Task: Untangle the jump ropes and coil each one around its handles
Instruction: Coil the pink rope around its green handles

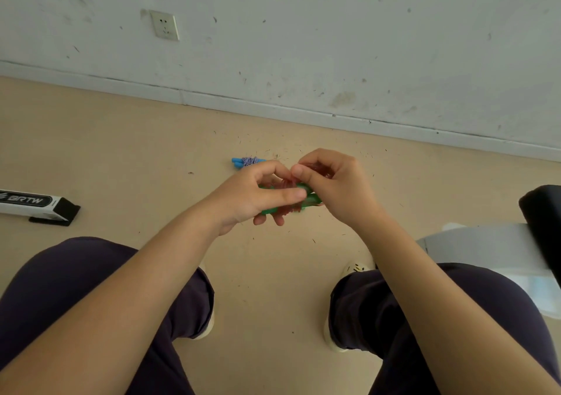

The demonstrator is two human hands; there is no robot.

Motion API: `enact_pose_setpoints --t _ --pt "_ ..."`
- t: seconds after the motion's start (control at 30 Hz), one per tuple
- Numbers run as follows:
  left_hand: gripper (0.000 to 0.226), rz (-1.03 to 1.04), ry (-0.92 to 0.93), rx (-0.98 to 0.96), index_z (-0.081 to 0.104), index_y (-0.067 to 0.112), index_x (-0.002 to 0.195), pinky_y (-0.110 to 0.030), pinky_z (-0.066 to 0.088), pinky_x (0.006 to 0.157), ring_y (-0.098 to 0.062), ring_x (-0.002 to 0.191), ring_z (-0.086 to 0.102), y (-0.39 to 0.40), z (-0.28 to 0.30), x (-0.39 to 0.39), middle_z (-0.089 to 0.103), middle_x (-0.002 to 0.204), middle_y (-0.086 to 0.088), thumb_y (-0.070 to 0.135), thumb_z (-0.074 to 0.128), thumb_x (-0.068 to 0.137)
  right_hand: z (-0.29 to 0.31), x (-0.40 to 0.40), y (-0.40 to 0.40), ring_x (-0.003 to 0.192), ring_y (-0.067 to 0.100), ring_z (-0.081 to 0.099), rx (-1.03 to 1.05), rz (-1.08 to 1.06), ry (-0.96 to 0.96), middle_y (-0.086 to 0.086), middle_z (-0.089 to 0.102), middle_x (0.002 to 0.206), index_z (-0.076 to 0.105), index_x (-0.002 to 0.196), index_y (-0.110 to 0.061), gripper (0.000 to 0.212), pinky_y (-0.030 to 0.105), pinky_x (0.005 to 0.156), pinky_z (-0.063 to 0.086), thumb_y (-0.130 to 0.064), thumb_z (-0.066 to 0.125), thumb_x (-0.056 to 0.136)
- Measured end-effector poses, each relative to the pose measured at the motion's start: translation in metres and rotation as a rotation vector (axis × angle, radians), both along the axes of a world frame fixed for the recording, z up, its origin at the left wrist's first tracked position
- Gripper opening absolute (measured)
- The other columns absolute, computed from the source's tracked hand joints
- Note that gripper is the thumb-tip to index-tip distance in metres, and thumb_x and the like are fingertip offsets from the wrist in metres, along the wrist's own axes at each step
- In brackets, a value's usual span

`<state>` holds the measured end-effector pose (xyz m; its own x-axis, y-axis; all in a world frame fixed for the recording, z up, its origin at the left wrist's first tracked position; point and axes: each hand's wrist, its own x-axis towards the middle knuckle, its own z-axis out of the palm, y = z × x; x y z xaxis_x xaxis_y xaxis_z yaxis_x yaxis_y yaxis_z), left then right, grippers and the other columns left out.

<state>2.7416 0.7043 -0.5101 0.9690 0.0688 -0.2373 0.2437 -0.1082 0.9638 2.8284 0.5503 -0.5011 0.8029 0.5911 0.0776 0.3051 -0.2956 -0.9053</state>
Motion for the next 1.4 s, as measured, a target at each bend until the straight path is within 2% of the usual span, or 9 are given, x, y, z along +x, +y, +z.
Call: enact_pose_setpoints --t 0.17,0.23,0.4,0.47,0.7,0.87,1.03,1.17,1.4 --pt "0.024 0.024 -0.014 0.073 0.062 0.016 0.106 -0.029 0.036 0.052 -0.020 0.064 0.066 -0.001 -0.004 -0.001 0.073 0.081 0.002 0.018 0.075 0.087 -0.001 -0.002 0.002 0.058 0.006 0.052 0.042 -0.001 0.085 0.014 0.062 0.078 0.054 0.094 -0.015 0.022 0.016 0.043 0.040 -0.016 0.074 0.086" --pt "0.032 0.031 -0.030 0.087 0.057 0.022 0.113 -0.029 0.038 0.053 -0.019 0.066 0.067 -0.003 -0.004 -0.001 0.075 0.086 0.003 0.017 0.075 0.087 -0.003 -0.002 0.001 0.060 0.012 0.052 0.070 0.019 0.093 0.022 0.060 0.079 0.046 0.089 -0.019 0.030 0.020 0.045 0.041 -0.014 0.075 0.085" --pt "0.061 0.029 -0.140 0.068 0.049 0.035 0.134 -0.013 0.045 0.054 -0.010 0.068 0.067 -0.001 0.003 -0.004 0.072 0.102 -0.001 0.007 0.075 0.086 -0.007 0.003 -0.001 0.060 0.013 0.053 0.005 0.034 0.077 0.010 0.061 0.078 0.055 0.089 -0.013 0.026 0.030 0.052 0.046 -0.030 0.074 0.086" --pt "0.055 0.020 -0.190 0.086 0.056 0.029 0.132 -0.012 0.045 0.055 -0.006 0.071 0.068 -0.002 0.003 -0.005 0.070 0.105 -0.001 0.006 0.074 0.086 -0.008 0.004 -0.002 0.067 0.022 0.060 -0.018 0.066 0.104 0.010 0.067 0.083 0.061 0.092 -0.018 0.027 0.040 0.059 0.051 -0.042 0.071 0.085" --pt "0.019 0.179 -0.231 0.014 0.070 0.023 0.106 -0.027 0.043 0.047 -0.020 0.066 0.068 0.003 -0.002 0.000 0.070 0.087 0.006 0.017 0.074 0.088 -0.001 -0.001 -0.005 0.082 0.009 0.067 0.064 0.209 0.267 0.003 0.070 0.092 0.060 0.115 -0.008 0.047 0.023 0.071 0.052 -0.036 0.075 0.080" --pt "0.021 0.281 -0.239 -0.105 0.069 0.023 0.109 -0.027 0.043 0.049 -0.019 0.066 0.066 0.008 0.001 0.001 0.069 0.087 0.002 0.015 0.071 0.089 -0.007 -0.001 -0.003 0.053 -0.002 0.049 -0.101 0.227 0.160 -0.021 0.057 0.058 0.067 0.095 -0.018 0.006 0.014 0.057 0.039 -0.013 0.066 0.092" --pt "0.037 0.340 -0.212 -0.140 0.066 0.025 0.124 -0.029 0.042 0.050 -0.023 0.065 0.068 0.011 -0.003 0.004 0.069 0.098 -0.007 0.021 0.072 0.087 -0.006 -0.001 -0.001 0.049 0.006 0.044 -0.123 0.160 0.154 -0.006 0.049 0.055 0.069 0.089 -0.012 0.023 0.018 0.054 0.041 -0.014 0.049 0.102" --pt "0.032 0.411 -0.210 -0.130 0.068 0.023 0.119 -0.028 0.041 0.048 -0.024 0.064 0.069 0.012 -0.006 0.006 0.072 0.100 -0.009 0.022 0.072 0.087 -0.007 0.001 0.003 0.044 0.009 0.032 -0.129 0.117 0.210 -0.014 0.038 0.045 0.068 0.097 -0.015 0.024 0.025 0.049 0.031 -0.025 0.047 0.103" --pt "0.026 0.431 -0.204 -0.106 0.069 0.016 0.118 -0.025 0.040 0.045 -0.024 0.062 0.067 0.011 -0.009 0.008 0.072 0.101 -0.016 0.016 0.069 0.092 -0.007 0.003 -0.001 0.048 0.012 0.051 -0.133 0.058 0.176 -0.006 0.057 0.057 0.072 0.089 -0.013 0.025 0.028 0.058 0.044 -0.019 0.050 0.100"
